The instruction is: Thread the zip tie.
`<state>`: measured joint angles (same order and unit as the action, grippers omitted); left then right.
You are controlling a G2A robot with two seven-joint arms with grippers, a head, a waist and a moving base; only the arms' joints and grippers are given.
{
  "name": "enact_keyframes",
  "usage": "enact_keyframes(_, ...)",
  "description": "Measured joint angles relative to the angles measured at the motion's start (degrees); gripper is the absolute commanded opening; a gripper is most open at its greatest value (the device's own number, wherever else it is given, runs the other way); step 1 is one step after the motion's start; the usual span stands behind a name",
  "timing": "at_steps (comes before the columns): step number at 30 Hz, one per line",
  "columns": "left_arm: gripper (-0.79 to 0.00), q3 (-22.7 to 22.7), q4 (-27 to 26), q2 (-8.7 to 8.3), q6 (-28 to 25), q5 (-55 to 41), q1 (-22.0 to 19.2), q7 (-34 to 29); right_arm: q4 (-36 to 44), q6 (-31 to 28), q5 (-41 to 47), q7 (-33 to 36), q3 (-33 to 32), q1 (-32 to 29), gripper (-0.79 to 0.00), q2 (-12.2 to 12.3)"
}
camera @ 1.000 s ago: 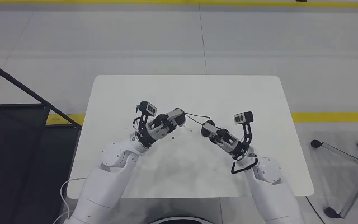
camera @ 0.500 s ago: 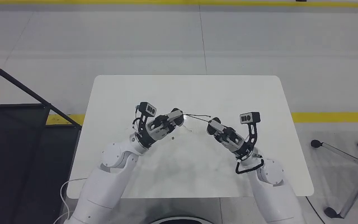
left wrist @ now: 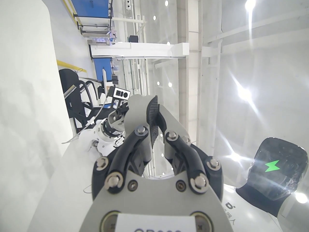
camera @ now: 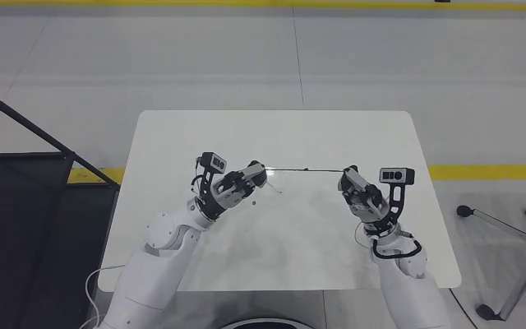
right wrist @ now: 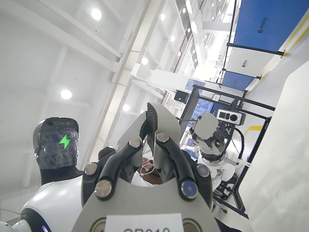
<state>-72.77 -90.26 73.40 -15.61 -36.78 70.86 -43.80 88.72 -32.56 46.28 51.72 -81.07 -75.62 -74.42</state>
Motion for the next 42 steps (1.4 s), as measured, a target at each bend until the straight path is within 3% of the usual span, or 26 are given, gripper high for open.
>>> enact_keyframes(5,-0.785,-0.16,-0.15,-0.07,0.21,0.03,0.18,-0.06,-0.32,0.29,-0.01,0.92,-0.09,0.01,-0.785,0.09)
enact_keyframes(6,-0.591,-0.16,-0.17,-0.07,0.24,0.02,0.19,-0.06,-0.37,0.54,-0.42,1.02,0.03,0.11,-0.785,0.11)
enact_keyframes(7,-0.268,-0.17,-0.19,-0.08,0.28,0.01,0.20,-0.05,-0.42,0.83,-1.08,1.10,0.19,0.27,-0.785,0.14)
enact_keyframes(8,0.000,-0.17,-0.21,-0.08,0.32,-0.03,0.21,-0.03,-0.42,1.00,-1.70,1.10,0.30,0.39,-0.785,0.16)
enact_keyframes(15,0.000,-1.67,-1.11,-0.30,0.15,1.49,0.87,2.68,2.90,0.43,-15.37,-1.80,-0.69,0.69,-0.785,0.77)
enact_keyframes(22,0.000,-4.72,-5.28,-1.00,2.93,8.98,3.79,8.82,15.24,1.24,-38.64,-7.38,-2.40,-0.91,-0.785,1.56)
enact_keyframes(28,0.000,-6.37,-8.61,-1.55,6.41,13.46,6.57,10.82,22.97,6.02,-58.82,-9.11,1.54,-0.26,-0.785,1.70)
enact_keyframes(42,0.000,-6.77,-8.83,-1.61,7.28,13.46,7.21,12.51,23.77,6.25,-61.19,-9.01,2.40,-0.24,-0.785,1.79)
